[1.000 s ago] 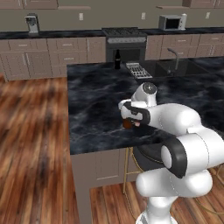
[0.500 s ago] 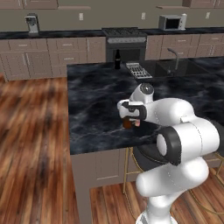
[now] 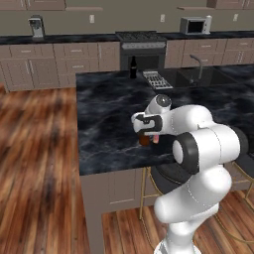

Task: Place the large bottle from the dining counter next to the other large bottle outside the sink, and place the small bottle from the dining counter next to the other small bottle inside the sink.

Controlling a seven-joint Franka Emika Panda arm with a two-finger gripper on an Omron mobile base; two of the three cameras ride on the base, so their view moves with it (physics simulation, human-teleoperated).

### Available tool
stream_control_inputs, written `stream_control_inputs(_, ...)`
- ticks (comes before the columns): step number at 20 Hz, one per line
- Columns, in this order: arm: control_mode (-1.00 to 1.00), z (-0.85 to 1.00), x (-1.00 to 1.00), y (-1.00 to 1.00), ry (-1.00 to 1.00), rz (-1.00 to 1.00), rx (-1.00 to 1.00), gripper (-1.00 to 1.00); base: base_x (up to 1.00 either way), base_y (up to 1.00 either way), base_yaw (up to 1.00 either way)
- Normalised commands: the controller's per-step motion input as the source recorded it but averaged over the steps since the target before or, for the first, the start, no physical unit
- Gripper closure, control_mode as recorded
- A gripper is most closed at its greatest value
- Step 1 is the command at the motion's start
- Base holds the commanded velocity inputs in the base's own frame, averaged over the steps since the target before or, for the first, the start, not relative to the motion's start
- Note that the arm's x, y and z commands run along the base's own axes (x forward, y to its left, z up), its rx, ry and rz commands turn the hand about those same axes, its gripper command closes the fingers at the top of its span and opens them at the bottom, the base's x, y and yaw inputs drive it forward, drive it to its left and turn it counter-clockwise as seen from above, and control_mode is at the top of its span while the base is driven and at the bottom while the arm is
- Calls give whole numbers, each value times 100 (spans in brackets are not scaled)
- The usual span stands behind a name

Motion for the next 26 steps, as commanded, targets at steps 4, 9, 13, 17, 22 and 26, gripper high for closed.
stream_control_inputs(4,-100,-10,24,0,0,0,0,-100,0,0,0)
stream_control_inputs(9,-100,-9,18,0,0,0,0,-100,0,0,0)
stream_control_inputs(13,-100,-7,14,0,0,0,0,-100,0,0,0)
stream_control_inputs(17,-100,-6,14,0,0,0,0,-100,0,0,0)
stream_control_inputs(22,-100,-5,10,0,0,0,0,-100,0,0,0)
stream_control_inputs(26,-100,-6,9,0,0,0,0,100,0,0,0)
